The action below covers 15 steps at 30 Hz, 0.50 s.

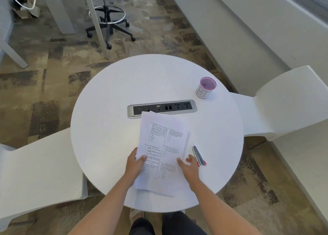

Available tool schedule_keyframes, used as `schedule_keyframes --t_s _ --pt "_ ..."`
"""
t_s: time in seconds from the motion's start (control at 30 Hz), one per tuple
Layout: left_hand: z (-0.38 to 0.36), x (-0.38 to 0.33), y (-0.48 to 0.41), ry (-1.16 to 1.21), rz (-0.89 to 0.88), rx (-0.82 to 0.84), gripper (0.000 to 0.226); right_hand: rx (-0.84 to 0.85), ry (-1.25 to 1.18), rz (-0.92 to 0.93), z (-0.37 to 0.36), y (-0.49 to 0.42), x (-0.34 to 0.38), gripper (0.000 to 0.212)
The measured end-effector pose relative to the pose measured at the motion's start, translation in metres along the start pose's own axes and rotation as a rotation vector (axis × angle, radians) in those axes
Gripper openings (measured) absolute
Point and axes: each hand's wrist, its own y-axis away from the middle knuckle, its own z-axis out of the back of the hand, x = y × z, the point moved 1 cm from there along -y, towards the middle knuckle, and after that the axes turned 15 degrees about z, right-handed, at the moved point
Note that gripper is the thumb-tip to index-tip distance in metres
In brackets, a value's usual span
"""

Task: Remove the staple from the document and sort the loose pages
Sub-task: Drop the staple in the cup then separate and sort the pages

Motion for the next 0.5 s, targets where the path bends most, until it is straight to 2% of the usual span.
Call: schedule_keyframes --t_s 0.07,0.1,0.17,0.27,0.33,0.5 --pt "0.007 -0.010 0.003 0.008 -0.033 0.043 0.032 0.091 -0.156 -0.043 0.005 -0.002 0.016 0.054" --pt "0.010 -0.015 0.004 0.004 -0.037 0.068 0.030 0.155 -0.198 -0.027 0.007 -0.002 0.026 0.041" --pt "0.014 -0.026 0.008 -0.013 -0.045 0.121 0.025 0.221 -0.232 0.058 0.010 -0.004 0.042 0.029" --pt "0.018 -0.044 0.012 -0.025 -0.076 0.153 0.026 0.176 -0.302 0.178 0.016 -0.006 0.061 0.029" --pt "0.018 -0.060 0.017 0.039 -0.129 0.151 0.032 0.151 -0.334 0.254 0.019 -0.005 0.071 0.027" --pt "0.005 -0.089 0.032 0.167 -0.262 0.159 0.027 0.108 -0.355 0.413 0.021 0.000 0.090 0.026"
